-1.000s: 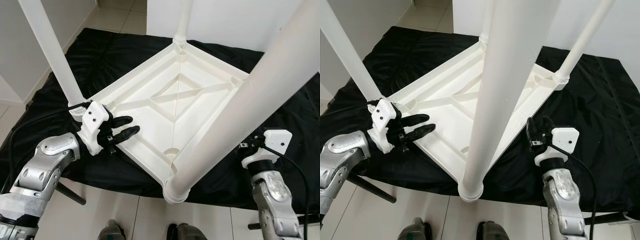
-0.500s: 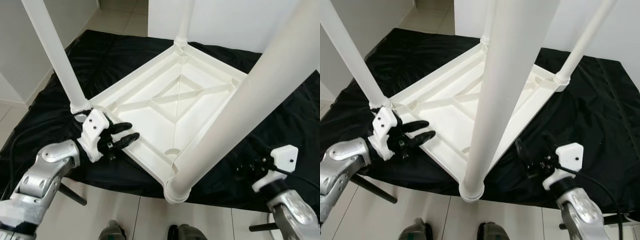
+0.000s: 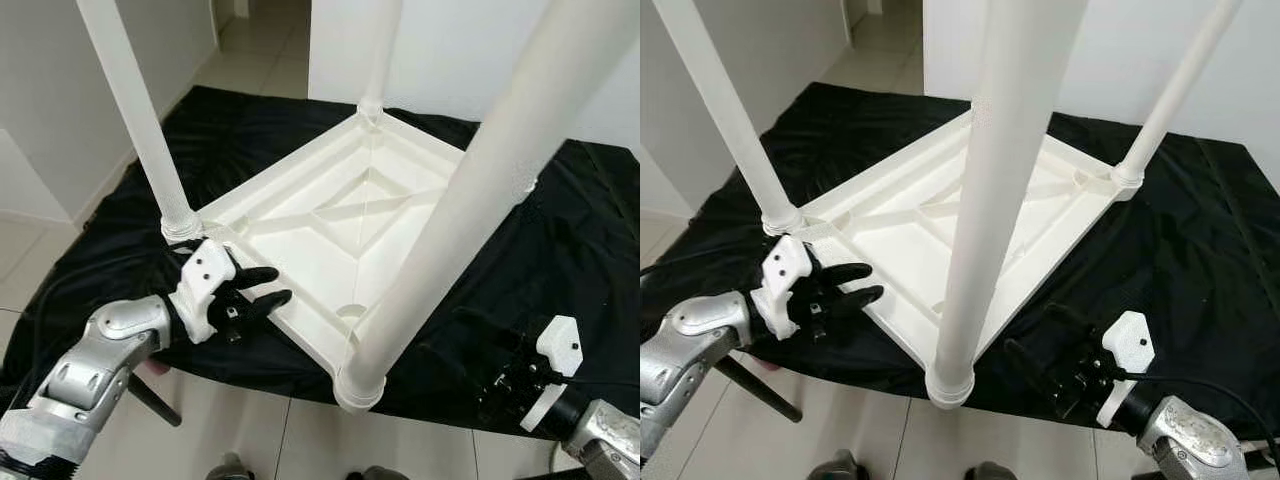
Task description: Building children table
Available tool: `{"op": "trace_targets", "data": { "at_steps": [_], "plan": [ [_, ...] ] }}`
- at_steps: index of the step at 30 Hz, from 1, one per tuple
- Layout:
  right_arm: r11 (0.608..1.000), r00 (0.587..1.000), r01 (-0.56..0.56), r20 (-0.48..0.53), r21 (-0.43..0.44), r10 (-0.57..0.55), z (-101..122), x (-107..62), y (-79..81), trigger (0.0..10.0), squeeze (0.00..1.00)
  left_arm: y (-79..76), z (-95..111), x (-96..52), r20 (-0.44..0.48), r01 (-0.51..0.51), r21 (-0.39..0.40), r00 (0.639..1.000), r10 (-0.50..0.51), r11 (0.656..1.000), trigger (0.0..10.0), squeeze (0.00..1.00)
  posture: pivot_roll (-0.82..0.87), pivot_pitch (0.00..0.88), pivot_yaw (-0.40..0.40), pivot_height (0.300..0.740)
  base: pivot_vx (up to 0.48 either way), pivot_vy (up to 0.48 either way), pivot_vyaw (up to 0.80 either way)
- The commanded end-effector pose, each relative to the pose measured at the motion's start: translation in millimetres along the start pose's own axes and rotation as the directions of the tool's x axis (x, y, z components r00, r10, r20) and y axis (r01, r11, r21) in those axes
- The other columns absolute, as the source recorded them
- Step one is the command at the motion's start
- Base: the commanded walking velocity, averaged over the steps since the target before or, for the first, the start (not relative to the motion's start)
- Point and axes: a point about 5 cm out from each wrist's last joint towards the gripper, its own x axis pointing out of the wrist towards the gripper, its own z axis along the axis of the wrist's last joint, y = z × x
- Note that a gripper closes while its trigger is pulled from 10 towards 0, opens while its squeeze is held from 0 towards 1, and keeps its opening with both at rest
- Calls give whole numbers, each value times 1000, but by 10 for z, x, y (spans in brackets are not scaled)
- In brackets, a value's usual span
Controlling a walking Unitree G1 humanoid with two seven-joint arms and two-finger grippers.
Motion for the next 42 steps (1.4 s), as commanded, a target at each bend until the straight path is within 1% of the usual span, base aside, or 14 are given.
{"op": "trace_targets", "data": {
  "at_steps": [1,4,6,7,9,13,18,20,21,24,30,34,37,42],
  "plan": [
    [999,999,-48,-17,12,48,-1,-15,17,10000,0,-122,22,14,-7,248,29,969,-248,968,10000,0,55,0,9,740,0,0,0],
    [994,994,-103,-39,19,104,-13,-49,54,10000,0,-120,21,23,-11,250,32,968,-250,968,10000,0,57,0,11,740,0,0,0],
    [976,972,-213,-93,41,216,-40,-122,133,10000,0,-115,27,35,-17,259,28,966,-259,965,10000,0,52,0,17,740,0,0,0],
    [976,972,-213,-93,41,216,-40,-122,133,10000,0,-115,27,35,-17,259,28,966,-259,965,10000,0,52,0,17,740,0,0,0],
    [952,945,-300,-123,54,304,-30,-161,188,10000,0,-124,32,35,-17,276,24,961,-276,961,10000,0,52,0,21,740,0,0,0],
    [937,929,-345,-121,54,350,1,-149,211,10000,0,-143,31,22,-23,294,21,956,-294,956,10000,0,56,0,27,740,0,0,0],
    [923,918,-385,-102,12,384,27,17,202,10000,0,-133,27,-17,-40,302,36,953,-301,953,10000,0,87,0,16,740,0,0,0],
    [923,918,-385,-102,12,384,27,17,202,10000,0,-133,27,-17,-40,302,36,953,-301,953,10000,0,87,0,16,740,0,0,0],
    [917,914,-399,-83,-5,397,29,117,194,10000,0,-117,39,-15,-42,295,44,955,-294,954,10000,0,101,0,14,740,0,0,0],
    [908,907,-419,-67,-20,417,34,213,195,10000,0,-114,50,-14,-41,290,45,957,-289,956,10000,0,109,0,10,740,0,0,0],
    [900,900,-434,-54,-31,432,45,283,195,10000,0,-112,59,-14,-39,285,45,958,-284,957,10000,0,113,2,4,740,0,0,0],
    [893,894,-448,-25,-52,447,16,499,191,10000,0,-101,76,-12,-29,269,48,963,-267,962,10000,0,128,10,-10,740,0,0,0],
    [912,915,-400,16,-85,403,-19,705,211,10000,0,-110,84,12,-23,258,55,966,-257,964,10000,0,131,11,-14,740,0,0,0],
    [942,943,-321,57,-95,327,-51,812,228,10000,0,-139,91,33,-12,259,53,966,-258,964,10000,0,134,14,-23,740,0,0,0]
  ]
}}
